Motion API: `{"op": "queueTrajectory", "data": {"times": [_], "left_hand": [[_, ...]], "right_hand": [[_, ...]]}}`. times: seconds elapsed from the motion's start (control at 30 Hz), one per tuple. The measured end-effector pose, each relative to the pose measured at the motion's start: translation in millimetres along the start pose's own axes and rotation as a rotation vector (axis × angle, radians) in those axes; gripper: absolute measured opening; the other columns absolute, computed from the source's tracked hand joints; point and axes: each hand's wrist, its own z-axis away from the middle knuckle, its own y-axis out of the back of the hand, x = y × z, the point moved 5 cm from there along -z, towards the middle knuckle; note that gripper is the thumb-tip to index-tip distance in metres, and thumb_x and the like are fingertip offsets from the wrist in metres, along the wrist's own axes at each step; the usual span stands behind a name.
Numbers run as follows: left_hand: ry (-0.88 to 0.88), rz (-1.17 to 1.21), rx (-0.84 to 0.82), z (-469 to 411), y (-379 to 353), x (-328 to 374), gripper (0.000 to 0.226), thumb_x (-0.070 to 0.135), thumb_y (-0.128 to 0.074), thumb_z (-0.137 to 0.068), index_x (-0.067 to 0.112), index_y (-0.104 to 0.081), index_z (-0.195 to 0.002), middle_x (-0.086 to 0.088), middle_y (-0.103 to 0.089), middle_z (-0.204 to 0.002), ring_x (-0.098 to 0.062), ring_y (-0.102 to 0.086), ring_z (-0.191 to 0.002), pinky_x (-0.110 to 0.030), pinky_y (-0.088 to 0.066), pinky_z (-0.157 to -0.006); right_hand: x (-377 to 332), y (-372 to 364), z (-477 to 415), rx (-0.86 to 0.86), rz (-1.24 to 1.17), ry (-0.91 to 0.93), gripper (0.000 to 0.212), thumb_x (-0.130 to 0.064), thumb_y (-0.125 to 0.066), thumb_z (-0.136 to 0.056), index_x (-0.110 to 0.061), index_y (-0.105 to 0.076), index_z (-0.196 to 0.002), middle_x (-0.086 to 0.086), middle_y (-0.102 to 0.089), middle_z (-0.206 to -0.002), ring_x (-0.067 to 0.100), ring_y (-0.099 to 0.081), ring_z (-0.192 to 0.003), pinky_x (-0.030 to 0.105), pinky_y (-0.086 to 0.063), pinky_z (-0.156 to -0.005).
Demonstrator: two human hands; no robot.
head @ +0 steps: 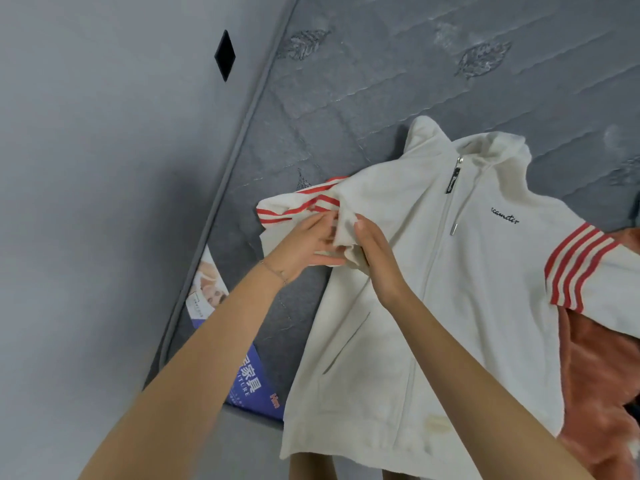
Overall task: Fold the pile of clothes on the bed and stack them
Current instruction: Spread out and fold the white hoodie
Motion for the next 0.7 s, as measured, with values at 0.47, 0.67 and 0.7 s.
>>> {"op": "queueTrajectory", "data": {"times": [0.47,0.67,0.7], "left_hand": [[-0.483,-0.925,0.3,-48,-34,9,0.036,0.006,-0.042,-0.102,0.014,-0.052,-0.135,-0.002,-0.053,-0.138,-0.015,-0.046,-0.126,-0.019,-0.028,-0.108],[-0.511,-1.228,0.244,-87,-108,-7,0.046,0.018,-0.048,-0.101,0.022,-0.041,-0.146,-0.008,-0.038,-0.152,-0.026,-0.032,-0.141,-0.041,-0.023,-0.118],[-0.518,-1.267,0.234,-91,-123,-12,0.047,0.02,-0.048,-0.101,0.023,-0.04,-0.147,-0.008,-0.036,-0.153,-0.027,-0.031,-0.142,-0.045,-0.022,-0.118]], "right_hand": [[35,135,2,0.346,-0.139,-0.089,0.022,-0.011,-0.046,-0.1,0.008,-0.055,-0.103,0.007,-0.056,-0.091,0.018,-0.051,-0.084,0.031,-0.041,-0.078],[9,228,0,0.652,-0.042,0.038,0.02,-0.011,-0.038,-0.103,-0.006,-0.052,-0.09,-0.003,-0.053,-0.084,0.004,-0.047,-0.074,0.018,-0.041,-0.07],[6,242,-1,0.674,-0.011,0.057,0.021,-0.012,-0.037,-0.103,-0.001,-0.05,-0.092,0.0,-0.051,-0.085,0.005,-0.046,-0.075,0.018,-0.04,-0.07]]}}
